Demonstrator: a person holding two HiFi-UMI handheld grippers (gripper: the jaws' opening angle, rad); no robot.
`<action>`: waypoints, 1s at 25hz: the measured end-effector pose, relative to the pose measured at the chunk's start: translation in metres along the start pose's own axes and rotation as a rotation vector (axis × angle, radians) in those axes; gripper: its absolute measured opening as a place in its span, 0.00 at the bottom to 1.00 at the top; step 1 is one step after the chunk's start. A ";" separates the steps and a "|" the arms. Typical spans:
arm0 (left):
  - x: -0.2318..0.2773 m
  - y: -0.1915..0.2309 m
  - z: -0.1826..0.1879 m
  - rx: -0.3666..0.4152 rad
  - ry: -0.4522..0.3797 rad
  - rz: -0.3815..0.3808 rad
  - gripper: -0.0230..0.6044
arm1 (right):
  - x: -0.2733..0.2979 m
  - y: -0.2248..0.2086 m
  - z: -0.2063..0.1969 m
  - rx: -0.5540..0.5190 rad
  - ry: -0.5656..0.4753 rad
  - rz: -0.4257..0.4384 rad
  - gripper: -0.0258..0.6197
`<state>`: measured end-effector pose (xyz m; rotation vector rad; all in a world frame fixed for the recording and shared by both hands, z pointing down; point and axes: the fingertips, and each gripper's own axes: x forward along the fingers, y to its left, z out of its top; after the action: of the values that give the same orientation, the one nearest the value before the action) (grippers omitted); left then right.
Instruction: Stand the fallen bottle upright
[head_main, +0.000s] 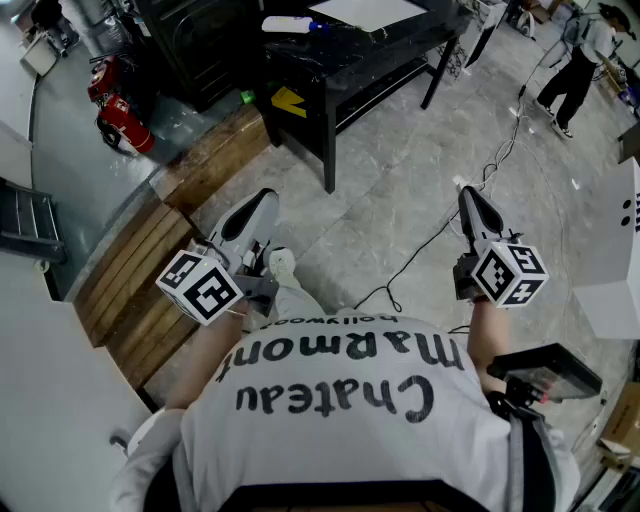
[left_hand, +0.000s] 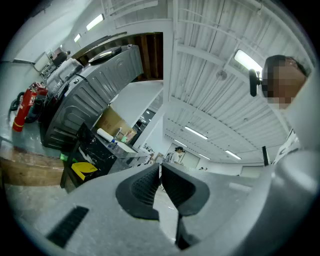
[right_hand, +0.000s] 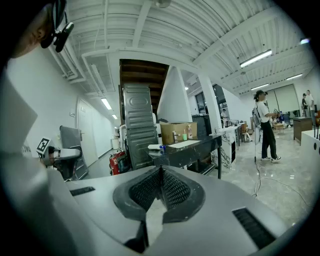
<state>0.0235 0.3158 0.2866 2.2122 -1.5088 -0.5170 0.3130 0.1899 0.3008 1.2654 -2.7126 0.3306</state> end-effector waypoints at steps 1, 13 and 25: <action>-0.003 -0.001 -0.001 -0.001 -0.002 0.004 0.08 | -0.002 0.002 0.000 -0.004 0.000 0.005 0.06; -0.006 0.007 0.012 0.019 -0.033 0.015 0.08 | 0.004 0.011 0.004 -0.025 0.004 0.017 0.06; 0.042 0.077 0.051 0.025 -0.009 -0.061 0.06 | 0.091 0.007 0.019 0.065 0.002 -0.037 0.06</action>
<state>-0.0486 0.2452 0.2810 2.2844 -1.4636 -0.5307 0.2487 0.1224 0.2999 1.3293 -2.6935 0.4193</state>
